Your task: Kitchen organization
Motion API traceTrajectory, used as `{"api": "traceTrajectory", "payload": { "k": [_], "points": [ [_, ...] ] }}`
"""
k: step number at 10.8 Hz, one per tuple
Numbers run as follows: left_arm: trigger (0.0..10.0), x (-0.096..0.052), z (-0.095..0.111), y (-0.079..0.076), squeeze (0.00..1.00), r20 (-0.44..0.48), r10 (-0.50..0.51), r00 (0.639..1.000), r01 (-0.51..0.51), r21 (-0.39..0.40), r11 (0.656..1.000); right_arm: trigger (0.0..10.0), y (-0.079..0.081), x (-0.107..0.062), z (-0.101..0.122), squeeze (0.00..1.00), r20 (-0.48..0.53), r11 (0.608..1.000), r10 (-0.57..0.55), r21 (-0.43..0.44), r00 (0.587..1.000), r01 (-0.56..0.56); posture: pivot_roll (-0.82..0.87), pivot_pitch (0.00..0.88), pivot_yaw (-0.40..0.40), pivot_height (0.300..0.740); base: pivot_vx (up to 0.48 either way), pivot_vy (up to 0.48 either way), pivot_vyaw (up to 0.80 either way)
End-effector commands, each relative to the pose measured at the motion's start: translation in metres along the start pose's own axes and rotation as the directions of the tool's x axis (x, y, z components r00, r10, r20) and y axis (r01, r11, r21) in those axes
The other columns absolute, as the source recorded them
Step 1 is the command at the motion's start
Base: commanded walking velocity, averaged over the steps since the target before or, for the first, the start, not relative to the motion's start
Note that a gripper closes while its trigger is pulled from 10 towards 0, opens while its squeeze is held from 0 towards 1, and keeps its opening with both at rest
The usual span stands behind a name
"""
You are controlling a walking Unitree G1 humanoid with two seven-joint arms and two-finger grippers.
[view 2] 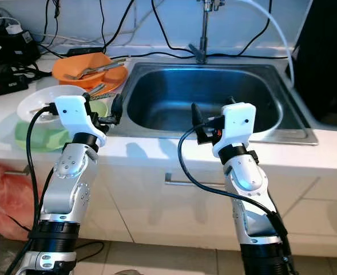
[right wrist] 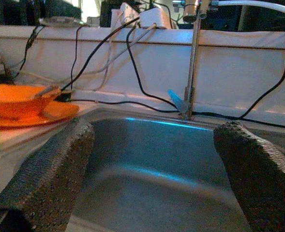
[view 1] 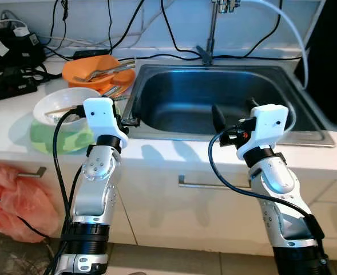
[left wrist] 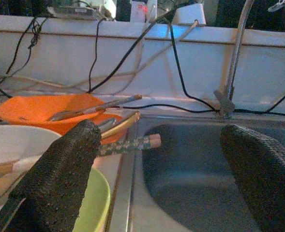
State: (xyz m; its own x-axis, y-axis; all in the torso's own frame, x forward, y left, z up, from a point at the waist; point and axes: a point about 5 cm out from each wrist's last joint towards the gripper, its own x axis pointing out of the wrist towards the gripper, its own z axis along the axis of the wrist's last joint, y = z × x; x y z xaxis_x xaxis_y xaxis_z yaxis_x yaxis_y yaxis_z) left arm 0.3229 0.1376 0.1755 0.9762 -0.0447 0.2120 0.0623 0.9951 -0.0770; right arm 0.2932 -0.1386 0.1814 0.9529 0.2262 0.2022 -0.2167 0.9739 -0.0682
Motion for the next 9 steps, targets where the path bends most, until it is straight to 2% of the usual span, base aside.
{"api": "traceTrajectory", "payload": {
  "k": [1, 3, 5, 7, 9],
  "points": [
    [10.0, -0.001, -0.002, 0.002, 0.0, -0.004, 0.004, 1.0, -0.004, 0.007, 1.0, 10.0, 0.0, 0.0, 0.003, 0.0, 0.001, 1.0, 0.009, -0.005, 1.0, -0.009, 0.05, 0.0, 0.051, 0.74, 0.0, 0.0, 0.0],
    [10.0, -0.003, 0.0, -0.002, 0.0, 0.013, -0.019, 1.0, 0.018, 0.027, 0.999, 10.0, 0.0, -0.002, 0.002, 0.0, -0.012, 0.999, 0.026, 0.022, 1.0, -0.026, 0.05, 0.0, 0.052, 0.74, 0.0, 0.0, 0.0],
    [10.0, -0.007, -0.006, 0.001, 0.0, -0.013, -0.033, 0.999, 0.033, 0.047, 0.998, 10.0, 0.008, -0.006, 0.001, 0.0, -0.051, 0.989, 0.139, 0.058, 0.989, -0.136, 0.04, 0.0, 0.057, 0.74, 0.0, 0.0, 0.0],
    [10.0, -0.01, -0.011, 0.004, 0.0, -0.034, -0.031, 0.999, 0.033, 0.06, 0.998, 10.0, 0.008, -0.014, -0.004, 0.0, -0.103, 0.973, 0.229, 0.066, 0.968, -0.223, 0.04, 0.0, 0.054, 0.74, 0.0, 0.0, 0.0],
    [10.0, -0.017, -0.016, 0.003, 0.0, -0.052, -0.058, 0.997, 0.062, 0.084, 0.995, 10.0, 0.008, -0.017, -0.005, 0.0, -0.128, 0.963, 0.27, 0.064, 0.954, -0.264, 0.05, 0.0, 0.054, 0.74, 0.0, 0.0, 0.0]
  ]
}}
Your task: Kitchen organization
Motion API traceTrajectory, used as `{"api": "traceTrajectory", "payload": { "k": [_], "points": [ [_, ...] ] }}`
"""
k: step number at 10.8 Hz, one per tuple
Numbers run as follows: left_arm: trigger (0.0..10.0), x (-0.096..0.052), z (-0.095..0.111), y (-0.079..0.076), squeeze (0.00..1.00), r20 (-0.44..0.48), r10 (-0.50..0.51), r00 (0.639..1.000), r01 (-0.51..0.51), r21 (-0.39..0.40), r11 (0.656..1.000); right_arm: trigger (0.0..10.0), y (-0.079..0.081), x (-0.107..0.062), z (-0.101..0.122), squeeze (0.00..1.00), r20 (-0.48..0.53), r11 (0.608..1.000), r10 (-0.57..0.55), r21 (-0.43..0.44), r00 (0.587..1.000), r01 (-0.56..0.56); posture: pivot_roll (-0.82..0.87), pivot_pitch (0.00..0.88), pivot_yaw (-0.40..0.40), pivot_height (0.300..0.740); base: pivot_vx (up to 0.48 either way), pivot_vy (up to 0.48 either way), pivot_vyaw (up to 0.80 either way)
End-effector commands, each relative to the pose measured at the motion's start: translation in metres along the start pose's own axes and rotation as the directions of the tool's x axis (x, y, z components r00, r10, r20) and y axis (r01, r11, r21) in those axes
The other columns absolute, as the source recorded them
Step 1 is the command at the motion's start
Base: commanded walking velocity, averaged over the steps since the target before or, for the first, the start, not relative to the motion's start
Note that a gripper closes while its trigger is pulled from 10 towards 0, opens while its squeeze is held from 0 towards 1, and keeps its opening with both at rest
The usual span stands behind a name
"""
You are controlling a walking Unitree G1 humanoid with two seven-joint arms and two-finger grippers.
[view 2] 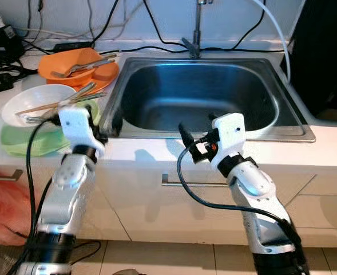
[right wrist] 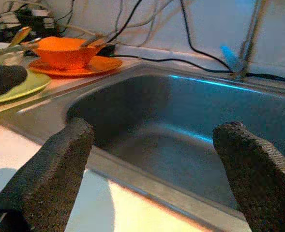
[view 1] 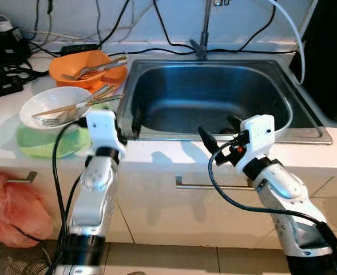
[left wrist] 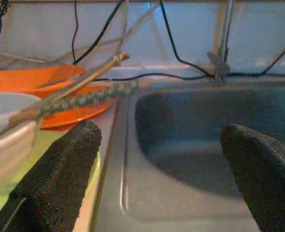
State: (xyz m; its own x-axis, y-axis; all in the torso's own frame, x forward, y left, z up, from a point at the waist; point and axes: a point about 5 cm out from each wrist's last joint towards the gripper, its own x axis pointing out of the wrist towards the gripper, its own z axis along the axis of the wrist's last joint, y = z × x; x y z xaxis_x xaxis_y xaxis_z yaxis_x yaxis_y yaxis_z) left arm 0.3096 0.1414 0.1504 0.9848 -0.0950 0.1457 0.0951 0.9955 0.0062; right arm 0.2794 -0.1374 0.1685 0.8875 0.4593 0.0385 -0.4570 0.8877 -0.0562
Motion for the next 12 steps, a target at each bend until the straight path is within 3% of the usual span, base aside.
{"api": "traceTrajectory", "payload": {
  "k": [1, 8, 12],
  "points": [
    [10.0, -0.0044, 0.0017, -0.0013, 0.0, 0.019, -0.036, 0.999, 0.035, 0.046, 0.998, 10.0, 0.0041, -0.0031, 0.0029, 0.0, -0.001, 0.999, 0.038, 0.001, 0.999, -0.038, 0.05, 0.0, 0.055, 0.74, 0.0, 0.0, 0.0],
    [10.0, -0.01, -0.0006, 0.0015, 0.0, 0.034, -0.052, 0.998, 0.048, 0.115, 0.992, 10.0, 0.0057, -0.0069, -0.0013, 0.0, -0.035, 0.998, 0.06, 0.035, 0.998, -0.059, 0.06, 0.0, 0.058, 0.74, 0.0, 0.0, 0.0],
    [10.0, -0.0082, 0.0, 0.0002, 0.0, 0.039, -0.053, 0.998, 0.048, 0.11, 0.993, 10.0, 0.0101, -0.0073, -0.0034, 0.0, -0.027, 0.997, 0.059, 0.052, 0.998, -0.058, 0.06, 0.0, 0.06, 0.74, 0.0, 0.0, 0.0]
  ]
}}
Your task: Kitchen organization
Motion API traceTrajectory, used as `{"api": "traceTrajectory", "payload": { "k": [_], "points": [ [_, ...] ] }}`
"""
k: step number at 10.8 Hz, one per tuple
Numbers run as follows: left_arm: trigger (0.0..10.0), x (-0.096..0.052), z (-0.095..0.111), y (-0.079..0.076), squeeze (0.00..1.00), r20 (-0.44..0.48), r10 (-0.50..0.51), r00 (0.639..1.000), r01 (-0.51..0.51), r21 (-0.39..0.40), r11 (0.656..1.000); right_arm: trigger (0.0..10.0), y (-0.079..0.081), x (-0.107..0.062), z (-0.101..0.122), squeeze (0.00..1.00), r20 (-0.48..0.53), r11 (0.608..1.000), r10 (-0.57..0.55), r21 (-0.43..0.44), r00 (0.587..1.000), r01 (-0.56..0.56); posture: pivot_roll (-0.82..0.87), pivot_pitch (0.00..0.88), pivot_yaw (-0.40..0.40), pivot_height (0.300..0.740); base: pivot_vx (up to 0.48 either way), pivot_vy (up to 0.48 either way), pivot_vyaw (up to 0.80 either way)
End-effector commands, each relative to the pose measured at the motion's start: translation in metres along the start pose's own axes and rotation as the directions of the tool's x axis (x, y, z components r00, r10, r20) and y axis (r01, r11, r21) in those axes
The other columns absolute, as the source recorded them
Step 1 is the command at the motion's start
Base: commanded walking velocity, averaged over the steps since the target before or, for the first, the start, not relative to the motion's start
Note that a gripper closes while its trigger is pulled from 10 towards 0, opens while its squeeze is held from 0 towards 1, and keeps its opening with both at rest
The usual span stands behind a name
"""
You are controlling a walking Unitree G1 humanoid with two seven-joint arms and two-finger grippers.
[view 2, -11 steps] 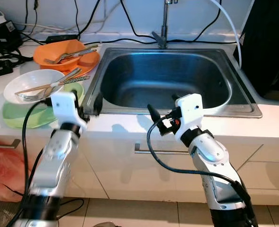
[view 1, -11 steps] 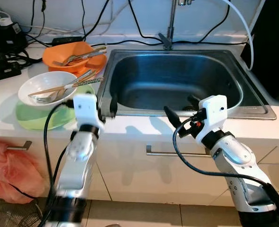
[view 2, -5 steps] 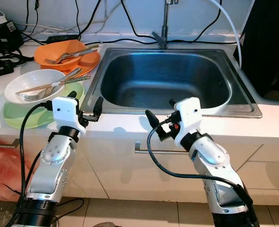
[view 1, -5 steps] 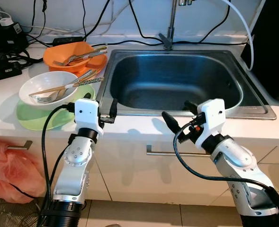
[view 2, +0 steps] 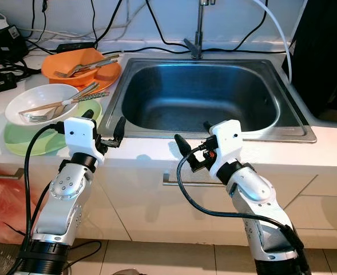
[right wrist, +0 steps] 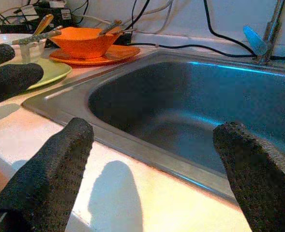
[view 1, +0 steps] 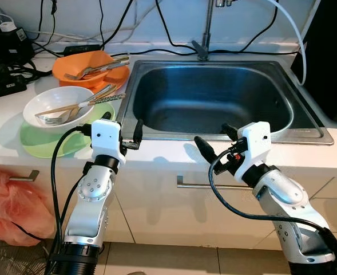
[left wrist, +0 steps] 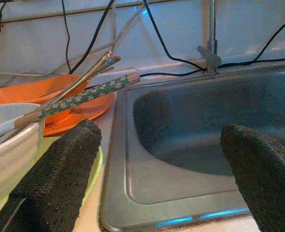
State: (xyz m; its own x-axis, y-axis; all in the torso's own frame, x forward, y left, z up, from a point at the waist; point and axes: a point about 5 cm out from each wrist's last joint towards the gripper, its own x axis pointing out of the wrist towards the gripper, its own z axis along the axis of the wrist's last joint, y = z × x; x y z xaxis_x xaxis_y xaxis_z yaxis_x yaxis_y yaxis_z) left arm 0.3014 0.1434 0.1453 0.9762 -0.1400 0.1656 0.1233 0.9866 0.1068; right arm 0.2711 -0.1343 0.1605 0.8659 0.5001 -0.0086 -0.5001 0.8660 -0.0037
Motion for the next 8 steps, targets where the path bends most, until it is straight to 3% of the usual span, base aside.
{"api": "traceTrajectory", "payload": {
  "k": [1, 2, 3, 8],
  "points": [
    [10.0, 0.0009, 0.004, -0.0006, 0.0, 0.019, -0.005, 1.0, 0.005, 0.015, 1.0, 10.0, 0.0034, -0.0011, 0.0038, 0.0, 0.016, 1.0, 0.012, -0.002, 1.0, -0.012, 0.06, 0.0, 0.06, 0.74, 0.0, 0.0, 0.0],
    [10.0, 0.0011, 0.004, -0.0006, 0.0, 0.019, -0.005, 1.0, 0.005, 0.014, 1.0, 10.0, 0.0045, -0.0017, 0.0028, 0.0, 0.012, 1.0, 0.019, -0.008, 1.0, -0.019, 0.0, 0.0, 0.0, 0.74, 0.0, 0.0, 0.0],
    [10.0, 0.002, 0.0036, -0.0008, 0.0, 0.018, 0.0, 1.0, 0.0, 0.012, 1.0, 10.0, 0.0039, -0.0012, 0.0013, 0.0, 0.012, 1.0, 0.008, 0.003, 1.0, -0.008, 0.06, 0.0, 0.06, 0.74, 0.0, 0.0, 0.0],
    [10.0, 0.0032, 0.004, -0.0018, 0.0, 0.022, 0.001, 1.0, -0.001, 0.012, 1.0, 10.0, 0.0053, -0.0008, 0.0019, 0.0, 0.017, 1.0, 0.012, -0.001, 1.0, -0.012, 0.05, 0.0, 0.062, 0.74, 0.0, 0.0, 0.0]
  ]
}}
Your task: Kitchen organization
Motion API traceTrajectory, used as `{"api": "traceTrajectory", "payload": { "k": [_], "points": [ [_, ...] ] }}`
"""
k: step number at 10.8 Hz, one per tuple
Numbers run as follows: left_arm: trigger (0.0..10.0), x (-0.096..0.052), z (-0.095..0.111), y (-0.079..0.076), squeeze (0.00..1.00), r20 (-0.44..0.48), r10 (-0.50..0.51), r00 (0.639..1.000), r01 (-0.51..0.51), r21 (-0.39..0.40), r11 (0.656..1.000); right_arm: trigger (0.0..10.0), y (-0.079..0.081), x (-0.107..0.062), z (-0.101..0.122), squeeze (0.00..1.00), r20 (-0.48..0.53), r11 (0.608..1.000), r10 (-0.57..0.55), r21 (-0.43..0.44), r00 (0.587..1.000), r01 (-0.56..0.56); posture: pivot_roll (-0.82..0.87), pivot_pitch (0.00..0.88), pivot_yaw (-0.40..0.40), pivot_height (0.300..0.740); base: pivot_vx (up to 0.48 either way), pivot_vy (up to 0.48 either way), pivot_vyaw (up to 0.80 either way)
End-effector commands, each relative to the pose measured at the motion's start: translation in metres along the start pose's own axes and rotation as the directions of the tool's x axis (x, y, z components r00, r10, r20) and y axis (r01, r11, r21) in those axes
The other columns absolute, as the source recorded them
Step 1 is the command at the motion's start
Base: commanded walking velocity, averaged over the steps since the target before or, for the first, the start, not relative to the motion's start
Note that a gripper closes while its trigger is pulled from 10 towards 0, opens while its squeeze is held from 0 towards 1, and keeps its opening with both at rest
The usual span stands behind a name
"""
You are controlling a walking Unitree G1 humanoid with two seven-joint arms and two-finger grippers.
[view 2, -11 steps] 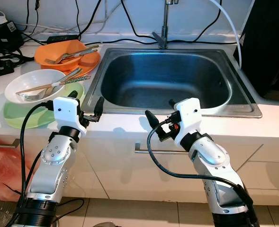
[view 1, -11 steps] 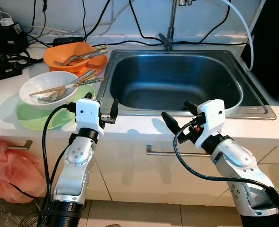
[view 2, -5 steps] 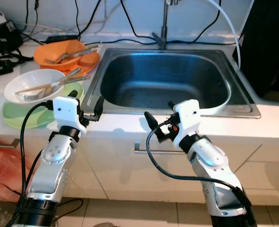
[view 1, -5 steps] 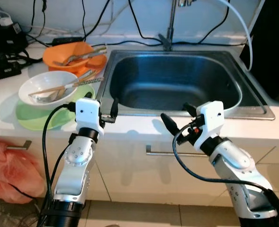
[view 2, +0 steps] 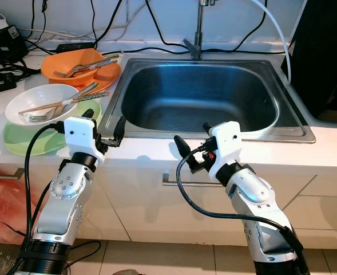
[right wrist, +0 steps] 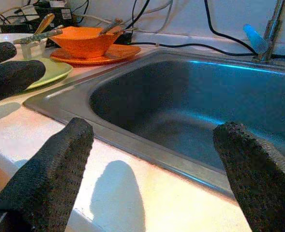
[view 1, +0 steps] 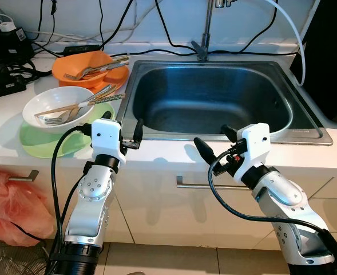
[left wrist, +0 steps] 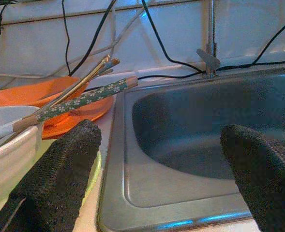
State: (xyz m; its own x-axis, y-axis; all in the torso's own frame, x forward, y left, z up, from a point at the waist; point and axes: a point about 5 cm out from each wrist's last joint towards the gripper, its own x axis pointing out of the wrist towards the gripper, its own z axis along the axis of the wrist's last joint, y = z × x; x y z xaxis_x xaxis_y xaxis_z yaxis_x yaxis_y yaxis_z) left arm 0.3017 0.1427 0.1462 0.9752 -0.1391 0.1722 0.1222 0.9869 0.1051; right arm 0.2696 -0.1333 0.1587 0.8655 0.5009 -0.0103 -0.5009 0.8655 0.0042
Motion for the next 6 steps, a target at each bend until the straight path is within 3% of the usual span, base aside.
{"api": "traceTrajectory", "payload": {
  "k": [1, 6],
  "points": [
    [10.0, 0.0027, 0.0028, -0.0012, 0.0, 0.014, 0.0, 1.0, 0.0, 0.014, 1.0, 10.0, 0.004, 0.0001, 0.0038, 0.0, 0.02, 1.0, 0.011, -0.01, 1.0, -0.011, 0.05, 0.0, 0.062, 0.74, 0.0, 0.0, 0.0],
    [10.0, 0.0018, 0.0027, -0.0021, 0.0, 0.012, -0.003, 1.0, 0.003, 0.014, 1.0, 10.0, 0.0064, -0.0007, 0.0034, 0.0, 0.025, 1.0, 0.011, -0.007, 1.0, -0.011, 0.05, 0.0, 0.065, 0.74, 0.0, 0.0, 0.0]
  ]
}}
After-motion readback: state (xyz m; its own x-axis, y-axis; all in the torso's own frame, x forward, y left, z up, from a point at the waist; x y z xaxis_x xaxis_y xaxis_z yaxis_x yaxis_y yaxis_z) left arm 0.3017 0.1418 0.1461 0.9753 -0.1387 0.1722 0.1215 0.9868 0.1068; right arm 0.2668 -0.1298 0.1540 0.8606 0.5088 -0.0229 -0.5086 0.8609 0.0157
